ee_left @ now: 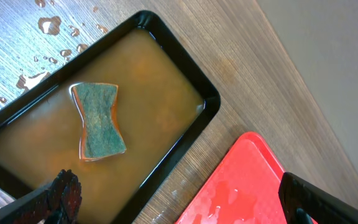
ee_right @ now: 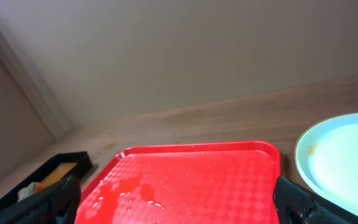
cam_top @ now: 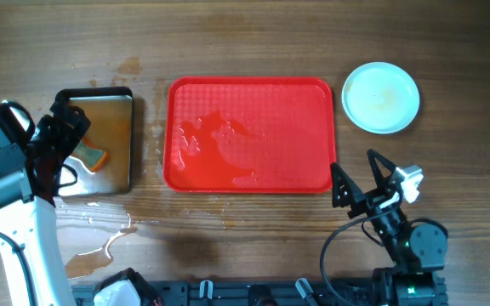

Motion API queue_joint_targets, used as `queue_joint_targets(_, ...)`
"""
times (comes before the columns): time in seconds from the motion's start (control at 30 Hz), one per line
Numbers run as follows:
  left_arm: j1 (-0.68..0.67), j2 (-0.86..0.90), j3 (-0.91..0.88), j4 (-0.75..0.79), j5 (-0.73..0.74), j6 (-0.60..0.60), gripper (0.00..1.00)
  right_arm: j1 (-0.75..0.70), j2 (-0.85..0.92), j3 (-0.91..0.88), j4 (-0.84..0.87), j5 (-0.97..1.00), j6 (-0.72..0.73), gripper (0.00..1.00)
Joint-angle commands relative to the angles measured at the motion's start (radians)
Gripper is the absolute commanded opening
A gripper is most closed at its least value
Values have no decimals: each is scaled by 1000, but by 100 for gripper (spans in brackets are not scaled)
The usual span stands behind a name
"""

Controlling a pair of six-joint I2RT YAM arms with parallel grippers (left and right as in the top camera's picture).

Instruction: Clean dirty plates on tray and stack at the side

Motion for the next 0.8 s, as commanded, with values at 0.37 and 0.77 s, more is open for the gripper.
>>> queue_joint_targets(0.37,2,0,7,2,5,5,100,4,-106,-9,-119,367,-332,100)
queue_joint_targets(0.77,2,0,7,2,5,5,100,4,-106,-9,-118,359,-360,100)
